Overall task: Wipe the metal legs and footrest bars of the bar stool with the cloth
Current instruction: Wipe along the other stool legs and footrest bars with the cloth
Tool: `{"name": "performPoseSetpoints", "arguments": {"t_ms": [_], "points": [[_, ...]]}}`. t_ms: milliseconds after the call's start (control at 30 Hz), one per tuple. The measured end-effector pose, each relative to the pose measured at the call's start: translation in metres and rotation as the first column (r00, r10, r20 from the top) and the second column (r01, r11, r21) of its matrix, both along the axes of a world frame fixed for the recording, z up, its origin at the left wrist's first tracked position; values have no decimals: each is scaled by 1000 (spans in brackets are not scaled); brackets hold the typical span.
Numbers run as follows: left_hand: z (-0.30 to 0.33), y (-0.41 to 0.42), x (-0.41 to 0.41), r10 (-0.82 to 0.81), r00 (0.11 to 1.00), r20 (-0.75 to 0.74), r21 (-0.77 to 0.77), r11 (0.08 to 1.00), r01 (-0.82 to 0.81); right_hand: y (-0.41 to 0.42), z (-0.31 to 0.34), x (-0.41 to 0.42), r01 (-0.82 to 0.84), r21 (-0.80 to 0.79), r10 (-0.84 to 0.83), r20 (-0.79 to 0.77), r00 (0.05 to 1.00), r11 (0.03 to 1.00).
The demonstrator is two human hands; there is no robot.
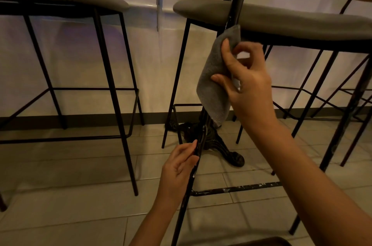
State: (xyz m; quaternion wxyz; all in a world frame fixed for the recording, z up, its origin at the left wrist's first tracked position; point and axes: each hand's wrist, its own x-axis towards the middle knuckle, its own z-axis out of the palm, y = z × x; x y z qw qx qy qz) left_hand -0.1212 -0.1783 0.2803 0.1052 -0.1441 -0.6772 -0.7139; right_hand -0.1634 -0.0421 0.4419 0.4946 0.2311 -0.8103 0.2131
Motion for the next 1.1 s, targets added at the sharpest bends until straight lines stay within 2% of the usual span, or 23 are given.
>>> {"name": "performPoseSetpoints", "arguments": {"t_ms": [100, 400, 667, 833, 1100], "points": [[-2, -1, -2, 14, 1000, -3, -20, 1000, -14, -2, -13, 1, 8, 9, -8, 11, 1000, 1000], [-1, -3, -7, -6, 1000, 29, 97, 995, 3, -1, 5, 0, -5, -3, 5, -19, 1000, 1000], [0, -4, -9, -27, 999, 43, 148, 989, 21, -1, -8, 0, -10, -4, 10, -5, 1000, 1000], [1, -6, -10, -46, 998, 53, 146, 989, 38, -1, -10, 3, -4, 29, 4, 12, 1000, 1000], [1, -7, -11, -66, 997, 49, 134, 989, 59, 0, -7, -3, 1, -2, -1, -22, 1000, 1000]]}}
